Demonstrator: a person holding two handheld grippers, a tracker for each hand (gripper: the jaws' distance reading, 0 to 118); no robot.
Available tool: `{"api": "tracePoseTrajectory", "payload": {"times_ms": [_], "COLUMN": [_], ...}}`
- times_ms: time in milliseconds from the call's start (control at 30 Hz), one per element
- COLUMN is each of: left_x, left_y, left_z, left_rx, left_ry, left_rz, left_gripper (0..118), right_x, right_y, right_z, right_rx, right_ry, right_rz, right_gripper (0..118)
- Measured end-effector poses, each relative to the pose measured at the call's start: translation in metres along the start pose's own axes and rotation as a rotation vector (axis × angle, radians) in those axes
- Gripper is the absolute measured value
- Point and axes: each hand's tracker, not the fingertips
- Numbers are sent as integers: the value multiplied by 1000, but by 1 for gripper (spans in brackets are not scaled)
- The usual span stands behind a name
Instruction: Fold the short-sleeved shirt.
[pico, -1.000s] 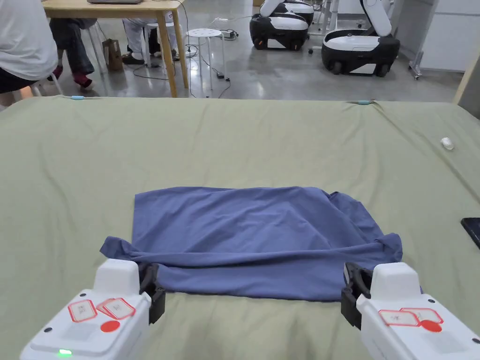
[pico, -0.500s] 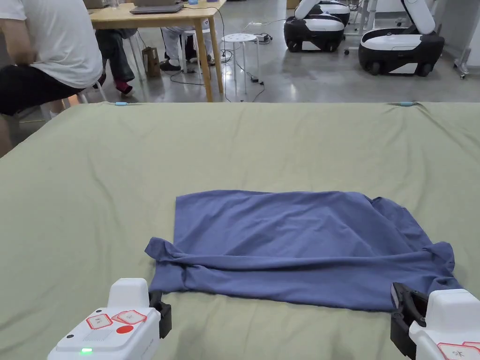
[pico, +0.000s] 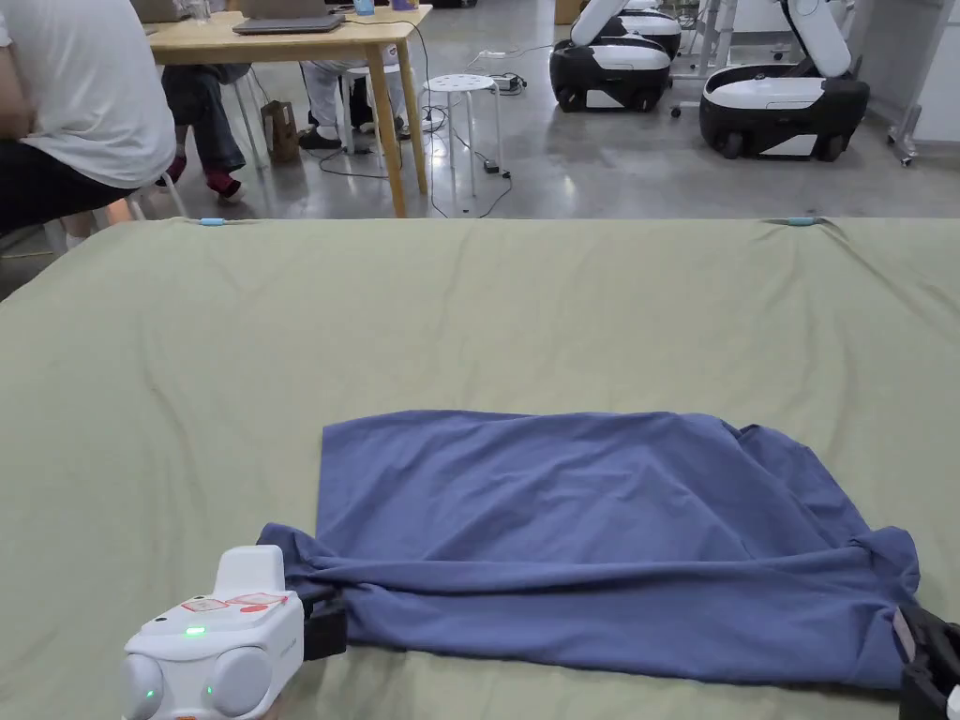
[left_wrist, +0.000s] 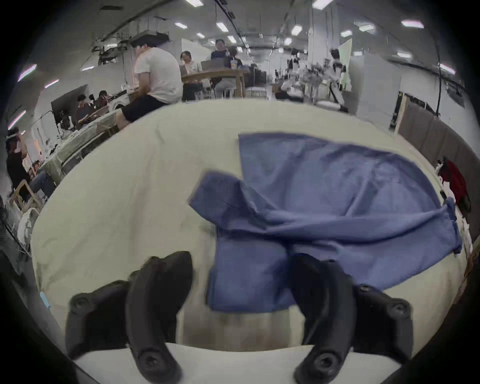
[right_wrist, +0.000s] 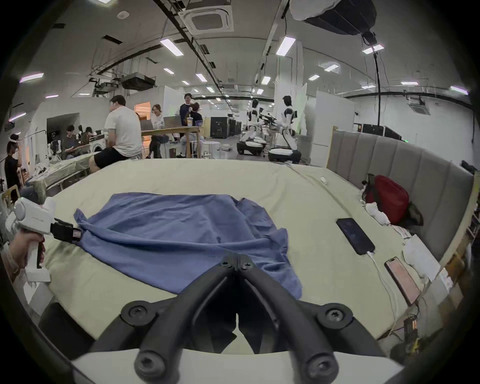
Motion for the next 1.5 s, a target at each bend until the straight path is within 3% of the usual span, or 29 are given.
{"api": "tracePoseTrajectory", "payload": {"times_ms": [100, 167, 200, 233, 367, 400, 433, 467, 500, 667, 733, 800, 833, 933, 1167, 1333, 1400, 1500], "left_x": [10, 16, 17, 21, 11, 12, 9, 7, 9, 19, 19, 19, 18, 12, -5, -29, -30, -33], "left_y": [-6, -4, -4, -6, 3, 6, 8, 10, 11, 12, 9, 7, 6, 4, 2, -28, -50, -76], "left_z": [-2, 8, 13, 15, 39, 47, 50, 52, 54, 60, 59, 59, 60, 68, 116, 141, 136, 123], "left_rx": [2, -3, 12, 28, 88, 104, 115, 120, 123, 113, 106, 97, 88, 85, 146, 113, 75, 11], "left_ry": [6, -11, 14, 86, 37, 37, 14, 3, 4, 10, 10, 11, 5, 6, -6, -23, -19, -44], "left_rz": [-41, -85, -135, -186, -122, -116, -101, -88, -92, -100, -94, -93, -88, -72, -72, -22, -18, 48], "left_gripper": [57, 28, 3, 3, 3, 3, 3, 3, 3, 3, 3, 2, 2, 2, 2, 2, 2, 2], "right_x": [23, 39, 47, 55, 77, 81, 84, 85, 85, 75, 72, 74, 75, 69, 73, 72, 68, 58], "right_y": [-6, -12, -15, -18, -28, -31, -33, -34, -35, -43, -47, -49, -47, -29, 0, -26, -48, -74], "right_z": [-12, -20, -24, -28, -40, -42, -45, -50, -56, -86, -104, -116, -116, -91, -5, 22, 14, -3], "right_rx": [-70, -110, -127, -137, -169, -166, -173, -199, -226, -236, -296, -373, -386, -314, -207, -261, -316, -363], "right_ry": [-55, -82, -104, -116, -146, -138, -123, -98, -73, -15, 17, 71, 125, 87, 120, 125, 132, 97], "right_rz": [-23, -34, -40, -52, -93, -112, -126, -132, -137, -117, -82, -107, -165, -78, -75, -35, -67, -41], "right_gripper": [0, 0, 0, 0, 3, 27, 61, 87, 98, 85, 43, 13, 10, 10, 10, 10, 10, 11]}}
